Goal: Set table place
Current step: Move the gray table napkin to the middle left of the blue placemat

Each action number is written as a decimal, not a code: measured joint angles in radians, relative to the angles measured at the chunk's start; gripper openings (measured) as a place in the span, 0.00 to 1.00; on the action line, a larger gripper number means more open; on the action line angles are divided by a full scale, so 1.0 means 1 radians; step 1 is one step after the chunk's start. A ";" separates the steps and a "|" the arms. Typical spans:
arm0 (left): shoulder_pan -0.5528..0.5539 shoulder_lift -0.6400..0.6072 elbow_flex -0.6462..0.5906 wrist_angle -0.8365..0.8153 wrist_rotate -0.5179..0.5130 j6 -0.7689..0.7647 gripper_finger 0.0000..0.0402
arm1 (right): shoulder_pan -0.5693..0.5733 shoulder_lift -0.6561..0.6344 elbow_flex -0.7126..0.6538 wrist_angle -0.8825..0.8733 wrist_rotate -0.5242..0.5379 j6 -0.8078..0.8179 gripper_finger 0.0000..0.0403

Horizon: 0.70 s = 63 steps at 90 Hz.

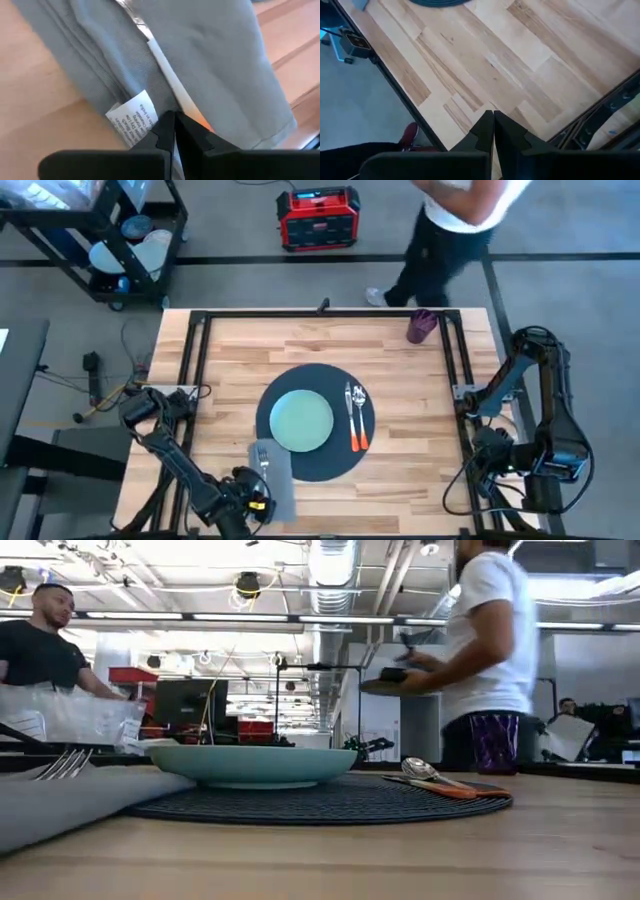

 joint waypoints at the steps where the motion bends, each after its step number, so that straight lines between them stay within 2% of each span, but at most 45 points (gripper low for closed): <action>1: 0.000 0.000 0.000 -0.001 0.000 0.000 0.00 | 0.000 0.000 0.000 0.000 0.000 0.000 0.00; 23: 0.021 -0.004 -0.006 -0.006 0.059 -0.022 0.00 | 0.000 0.000 0.000 0.002 0.000 -0.005 0.00; 42: 0.049 -0.009 -0.009 -0.001 0.063 -0.001 0.00 | 0.000 0.000 0.000 0.003 0.000 -0.008 0.00; 52: 0.052 -0.026 -0.010 -0.091 0.080 -0.017 0.00 | 0.000 0.000 0.000 -0.007 0.000 -0.009 0.00; 63: 0.061 -0.082 -0.076 -0.135 0.044 -0.016 0.00 | 0.000 0.000 0.000 -0.009 0.000 -0.011 0.00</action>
